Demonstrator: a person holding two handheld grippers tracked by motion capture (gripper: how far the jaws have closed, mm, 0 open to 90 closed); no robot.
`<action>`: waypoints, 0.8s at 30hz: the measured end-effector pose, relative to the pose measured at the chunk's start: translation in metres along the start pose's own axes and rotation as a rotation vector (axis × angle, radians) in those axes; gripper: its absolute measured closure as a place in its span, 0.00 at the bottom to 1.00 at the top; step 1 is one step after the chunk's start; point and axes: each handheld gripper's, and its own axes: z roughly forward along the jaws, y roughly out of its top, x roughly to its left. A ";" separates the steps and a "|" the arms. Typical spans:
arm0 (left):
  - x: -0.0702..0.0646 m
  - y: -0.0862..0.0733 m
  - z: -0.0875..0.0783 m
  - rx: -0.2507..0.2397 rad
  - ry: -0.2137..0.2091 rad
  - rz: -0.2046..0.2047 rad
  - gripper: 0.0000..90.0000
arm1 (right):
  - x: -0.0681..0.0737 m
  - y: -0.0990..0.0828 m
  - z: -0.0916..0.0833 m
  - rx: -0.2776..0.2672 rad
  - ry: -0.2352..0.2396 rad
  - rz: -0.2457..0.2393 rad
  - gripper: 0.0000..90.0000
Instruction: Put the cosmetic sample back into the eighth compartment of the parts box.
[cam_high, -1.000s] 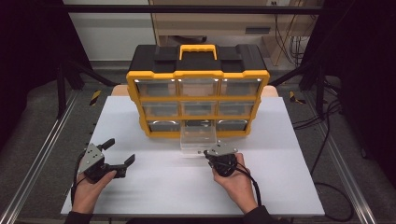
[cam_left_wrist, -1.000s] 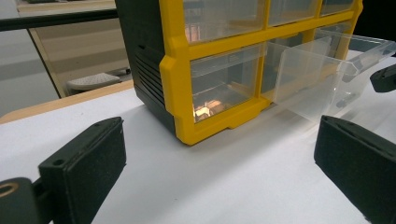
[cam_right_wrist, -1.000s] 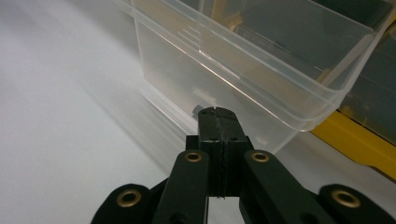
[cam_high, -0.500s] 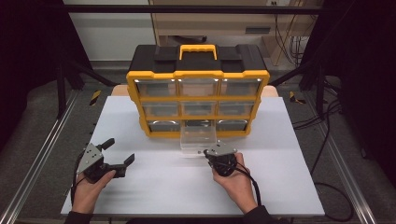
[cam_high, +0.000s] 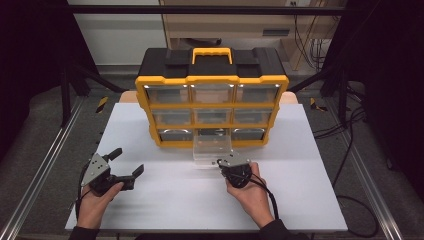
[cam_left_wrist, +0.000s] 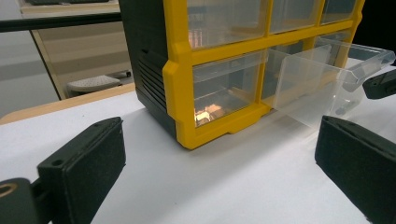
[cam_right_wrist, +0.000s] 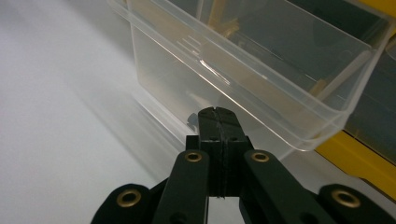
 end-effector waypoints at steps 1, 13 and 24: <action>0.000 0.000 0.000 0.000 0.000 0.001 0.02 | 0.000 0.000 0.001 0.001 0.001 -0.006 1.00; 0.000 0.000 0.000 -0.001 0.002 0.001 0.02 | -0.002 0.007 0.005 -0.017 -0.020 -0.009 1.00; 0.001 0.000 -0.001 -0.003 0.002 0.003 0.02 | -0.006 0.013 0.011 -0.025 -0.029 -0.005 1.00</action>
